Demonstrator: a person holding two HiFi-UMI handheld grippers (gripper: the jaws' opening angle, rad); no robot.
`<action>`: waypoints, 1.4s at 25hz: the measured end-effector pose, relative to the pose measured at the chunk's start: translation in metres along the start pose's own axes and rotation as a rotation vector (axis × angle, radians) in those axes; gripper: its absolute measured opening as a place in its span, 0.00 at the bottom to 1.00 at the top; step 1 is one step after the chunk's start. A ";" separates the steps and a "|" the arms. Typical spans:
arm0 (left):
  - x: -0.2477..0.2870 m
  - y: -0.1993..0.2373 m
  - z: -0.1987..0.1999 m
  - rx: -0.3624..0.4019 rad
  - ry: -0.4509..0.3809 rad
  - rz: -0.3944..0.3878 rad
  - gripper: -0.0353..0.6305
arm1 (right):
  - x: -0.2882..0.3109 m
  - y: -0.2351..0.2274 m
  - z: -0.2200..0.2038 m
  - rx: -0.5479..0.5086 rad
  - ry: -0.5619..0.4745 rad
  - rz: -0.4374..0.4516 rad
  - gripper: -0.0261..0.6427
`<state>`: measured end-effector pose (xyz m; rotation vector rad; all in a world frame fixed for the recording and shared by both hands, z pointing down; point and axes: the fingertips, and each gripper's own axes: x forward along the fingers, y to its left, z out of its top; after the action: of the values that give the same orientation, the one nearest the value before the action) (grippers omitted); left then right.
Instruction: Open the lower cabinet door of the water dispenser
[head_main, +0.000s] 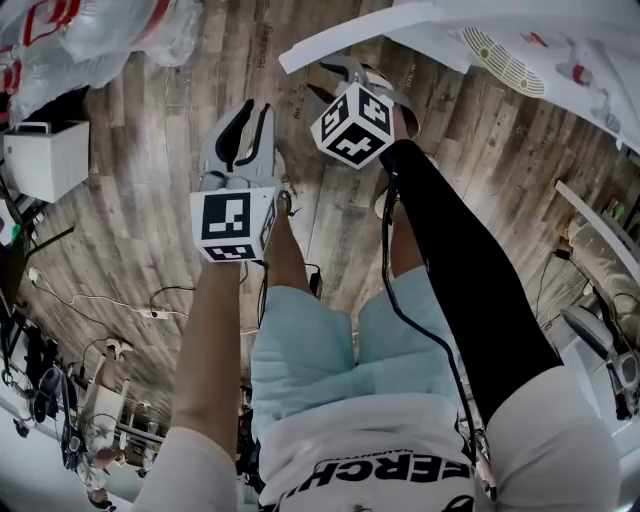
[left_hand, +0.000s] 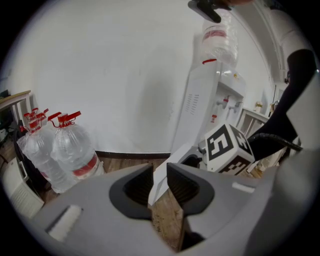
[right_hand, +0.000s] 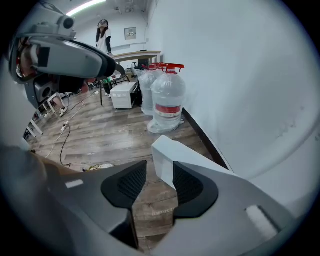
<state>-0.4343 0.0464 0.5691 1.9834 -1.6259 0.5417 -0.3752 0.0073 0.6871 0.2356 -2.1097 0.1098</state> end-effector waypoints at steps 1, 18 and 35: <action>-0.003 -0.002 0.005 0.004 -0.004 -0.002 0.18 | -0.008 0.002 0.000 0.006 -0.002 -0.005 0.29; -0.083 -0.139 0.216 0.169 -0.205 -0.217 0.18 | -0.332 -0.076 0.046 0.389 -0.343 -0.382 0.28; -0.130 -0.247 0.334 0.276 -0.321 -0.356 0.14 | -0.540 -0.084 0.035 0.424 -0.514 -0.644 0.04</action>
<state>-0.2245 -0.0217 0.1945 2.6067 -1.3743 0.3352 -0.1122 -0.0139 0.2072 1.2949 -2.3776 0.1185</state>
